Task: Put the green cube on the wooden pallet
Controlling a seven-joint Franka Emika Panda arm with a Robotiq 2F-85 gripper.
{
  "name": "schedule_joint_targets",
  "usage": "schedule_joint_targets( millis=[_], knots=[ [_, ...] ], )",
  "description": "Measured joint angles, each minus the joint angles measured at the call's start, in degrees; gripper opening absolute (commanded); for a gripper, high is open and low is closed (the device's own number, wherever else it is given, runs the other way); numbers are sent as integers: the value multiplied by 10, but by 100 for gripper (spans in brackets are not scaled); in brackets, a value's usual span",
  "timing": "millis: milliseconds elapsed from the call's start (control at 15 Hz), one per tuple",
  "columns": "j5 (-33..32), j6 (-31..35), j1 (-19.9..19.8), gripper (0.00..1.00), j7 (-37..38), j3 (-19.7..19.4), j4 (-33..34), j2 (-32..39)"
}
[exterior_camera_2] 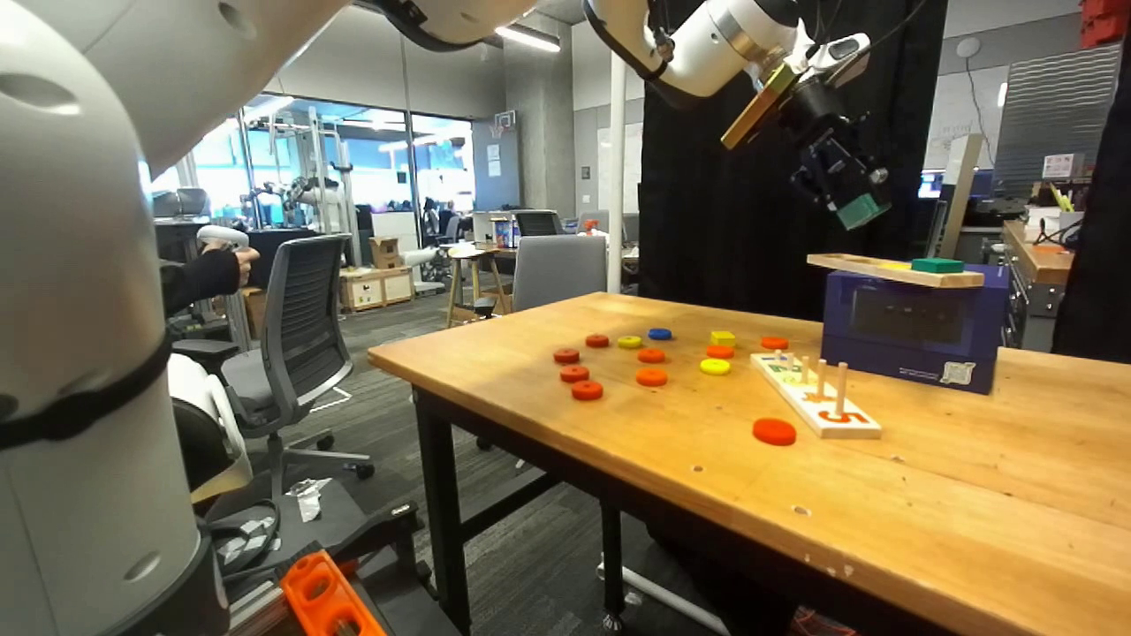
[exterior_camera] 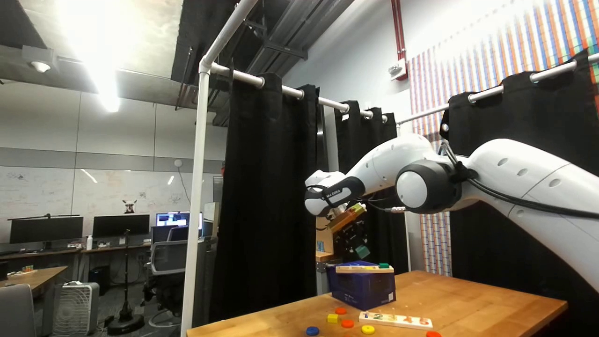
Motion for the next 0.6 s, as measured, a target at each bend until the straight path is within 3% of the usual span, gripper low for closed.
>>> schedule_joint_targets(
  millis=[600],
  knots=[
    [66, -4, -27, 21, -29, 18, 79, 30]
  ],
)
